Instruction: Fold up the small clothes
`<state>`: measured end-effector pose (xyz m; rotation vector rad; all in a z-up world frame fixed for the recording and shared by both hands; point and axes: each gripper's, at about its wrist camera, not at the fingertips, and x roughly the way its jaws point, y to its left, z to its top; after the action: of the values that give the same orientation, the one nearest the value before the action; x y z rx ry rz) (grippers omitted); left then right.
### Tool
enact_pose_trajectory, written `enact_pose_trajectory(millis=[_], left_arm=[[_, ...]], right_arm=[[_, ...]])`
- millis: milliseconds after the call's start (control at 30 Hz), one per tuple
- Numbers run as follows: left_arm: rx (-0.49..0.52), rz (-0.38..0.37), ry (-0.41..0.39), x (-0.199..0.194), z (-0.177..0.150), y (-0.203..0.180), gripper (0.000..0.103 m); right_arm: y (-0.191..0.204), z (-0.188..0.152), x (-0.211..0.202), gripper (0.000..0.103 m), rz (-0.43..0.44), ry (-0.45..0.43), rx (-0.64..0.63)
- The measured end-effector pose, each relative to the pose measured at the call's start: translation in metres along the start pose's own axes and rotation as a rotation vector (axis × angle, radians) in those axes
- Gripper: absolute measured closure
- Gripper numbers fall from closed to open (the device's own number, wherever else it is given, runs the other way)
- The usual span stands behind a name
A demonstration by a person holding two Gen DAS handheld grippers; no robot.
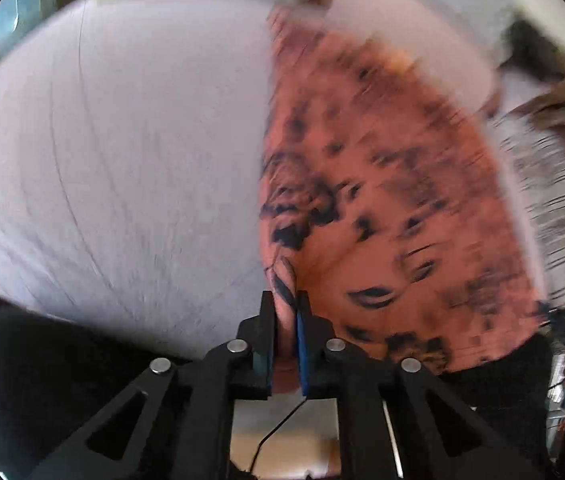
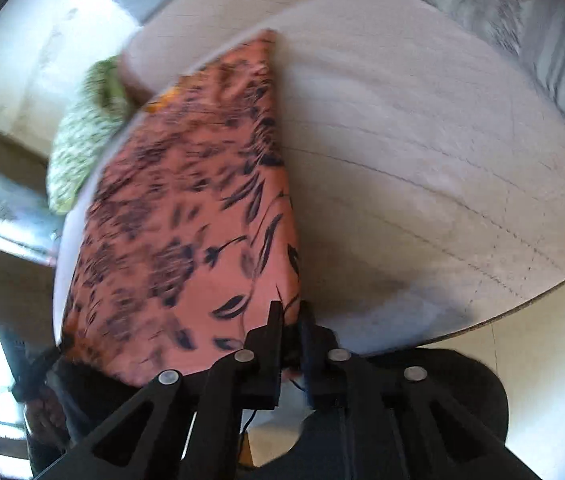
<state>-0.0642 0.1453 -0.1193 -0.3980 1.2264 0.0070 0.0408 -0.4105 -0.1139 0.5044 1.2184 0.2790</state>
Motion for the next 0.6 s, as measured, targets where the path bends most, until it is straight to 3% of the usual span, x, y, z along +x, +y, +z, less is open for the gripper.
enact_pose_trajectory(millis=[33,100,133,167,200,267,333,400,433,467,500,533,600], left_arm=[[-0.02,-0.007,-0.026,-0.002,0.0,0.001,0.091],[-0.036,-0.035,-0.062,-0.013,0.002,-0.001,0.074],[-0.026,-0.026,-0.09,-0.02,0.003,-0.003,0.051],[-0.014,0.003,-0.114,-0.025,0.003,-0.004,0.038],[-0.002,0.029,-0.145,-0.03,0.004,-0.006,0.036],[0.021,0.029,-0.175,-0.034,0.006,-0.007,0.035],[0.014,0.039,-0.126,-0.023,0.006,-0.007,0.034],[0.016,0.032,-0.072,-0.008,0.005,-0.009,0.034],[0.027,0.042,-0.063,-0.004,0.005,-0.008,0.035],[0.047,0.06,-0.075,-0.006,0.002,-0.01,0.05],[0.061,0.06,-0.075,-0.007,-0.001,-0.013,0.077],[0.059,0.037,-0.056,-0.01,0.0,-0.012,0.099],[0.007,-0.032,-0.124,-0.039,0.0,-0.006,0.099]], right_arm=[[-0.001,0.001,0.006,0.091,0.011,0.009,0.015],[0.008,0.0,0.004,0.081,0.01,-0.016,-0.032],[0.011,0.001,0.001,0.057,0.017,-0.024,-0.048],[0.013,0.001,-0.002,0.021,0.01,-0.032,-0.052],[0.014,0.002,-0.006,0.014,-0.014,-0.059,-0.049],[0.014,0.001,-0.011,0.014,-0.016,-0.079,-0.055],[0.01,0.005,-0.003,0.014,-0.006,-0.051,-0.04],[0.014,0.009,0.01,0.017,-0.012,-0.004,-0.041],[0.015,0.009,0.019,0.039,0.003,0.032,-0.049],[0.016,0.007,0.026,0.087,0.01,0.073,-0.056],[0.017,0.005,0.027,0.096,0.014,0.082,-0.056],[0.019,0.003,0.023,0.096,0.035,0.077,-0.055],[0.027,0.001,0.0,0.096,0.106,0.02,-0.044]])
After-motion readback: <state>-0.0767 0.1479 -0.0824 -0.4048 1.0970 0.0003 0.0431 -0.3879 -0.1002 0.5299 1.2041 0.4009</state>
